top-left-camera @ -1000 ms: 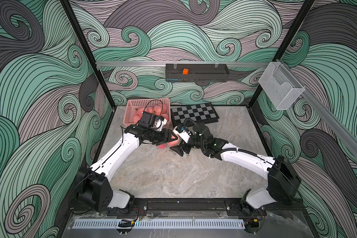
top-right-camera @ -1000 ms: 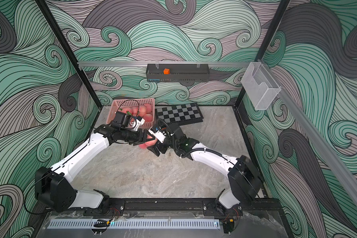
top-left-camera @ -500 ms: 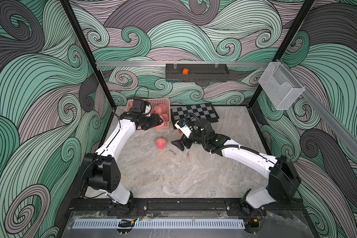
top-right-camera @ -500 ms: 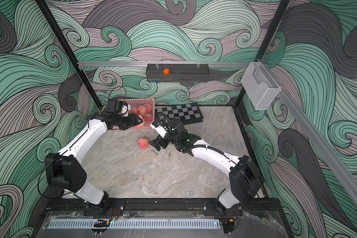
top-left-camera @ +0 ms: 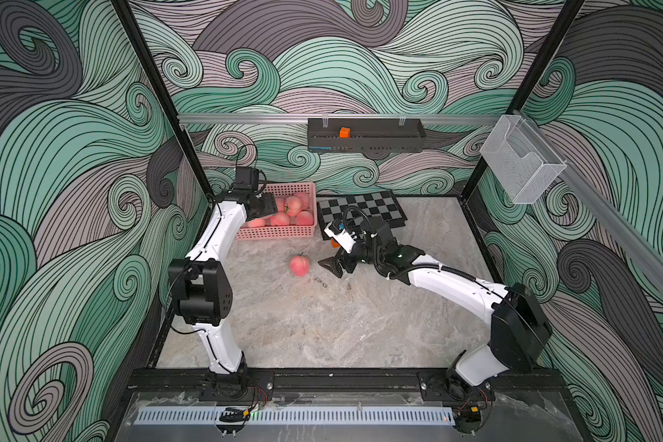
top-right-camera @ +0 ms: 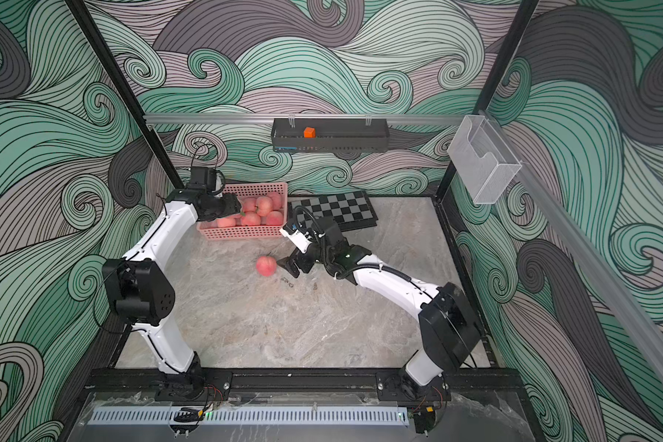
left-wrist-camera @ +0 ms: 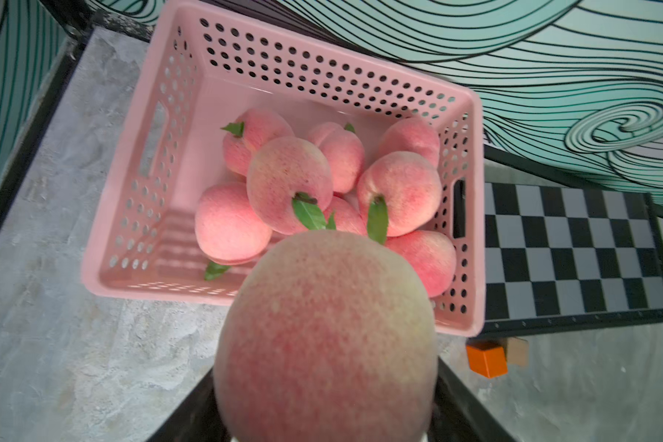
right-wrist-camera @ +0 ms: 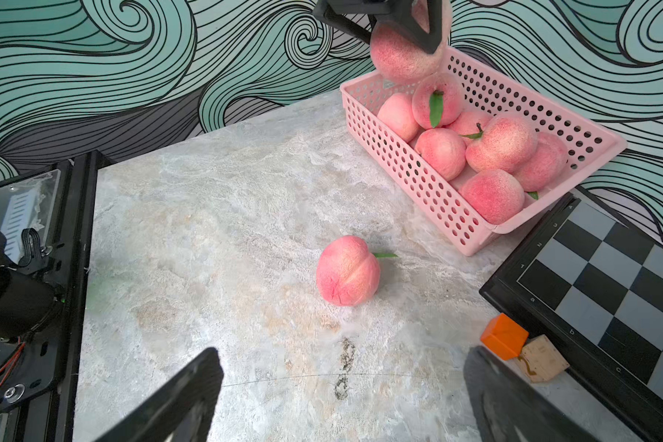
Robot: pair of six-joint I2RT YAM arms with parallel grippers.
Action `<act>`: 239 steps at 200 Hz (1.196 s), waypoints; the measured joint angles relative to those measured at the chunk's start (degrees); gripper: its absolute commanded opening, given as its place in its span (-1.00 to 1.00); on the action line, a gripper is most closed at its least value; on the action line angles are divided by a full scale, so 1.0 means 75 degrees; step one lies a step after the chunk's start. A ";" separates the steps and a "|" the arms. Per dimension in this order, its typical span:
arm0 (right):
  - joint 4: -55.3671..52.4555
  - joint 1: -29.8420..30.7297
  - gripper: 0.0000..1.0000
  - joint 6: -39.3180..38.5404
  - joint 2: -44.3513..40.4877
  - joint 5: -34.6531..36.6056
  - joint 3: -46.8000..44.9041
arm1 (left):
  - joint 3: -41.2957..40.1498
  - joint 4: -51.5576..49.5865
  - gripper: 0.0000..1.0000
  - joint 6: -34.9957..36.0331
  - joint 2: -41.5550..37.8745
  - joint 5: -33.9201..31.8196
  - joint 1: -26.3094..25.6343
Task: Put the peaches into the basket
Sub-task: Place the peach in the basket.
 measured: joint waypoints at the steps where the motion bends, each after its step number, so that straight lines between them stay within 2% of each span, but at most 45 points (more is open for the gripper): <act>1: 0.0000 -0.0003 0.98 -0.0003 0.0000 -0.0003 0.0000 | 0.0015 0.0000 0.24 0.0003 0.0015 -0.0015 0.0006; 46: -0.0003 -0.0125 0.98 -0.0003 0.0000 -0.0093 0.0000 | 0.0659 0.0096 0.24 0.0242 0.0737 -0.0545 0.0321; 126: -0.0087 -0.0175 0.98 -0.0096 0.0000 -0.0122 0.0000 | 0.2317 0.0653 0.24 0.0536 0.2288 -0.0647 0.0734; 239: -0.0195 -0.0265 0.98 -0.0201 0.0493 -0.0125 0.0012 | 0.3016 0.1786 0.25 0.0627 0.3745 -0.0662 0.0892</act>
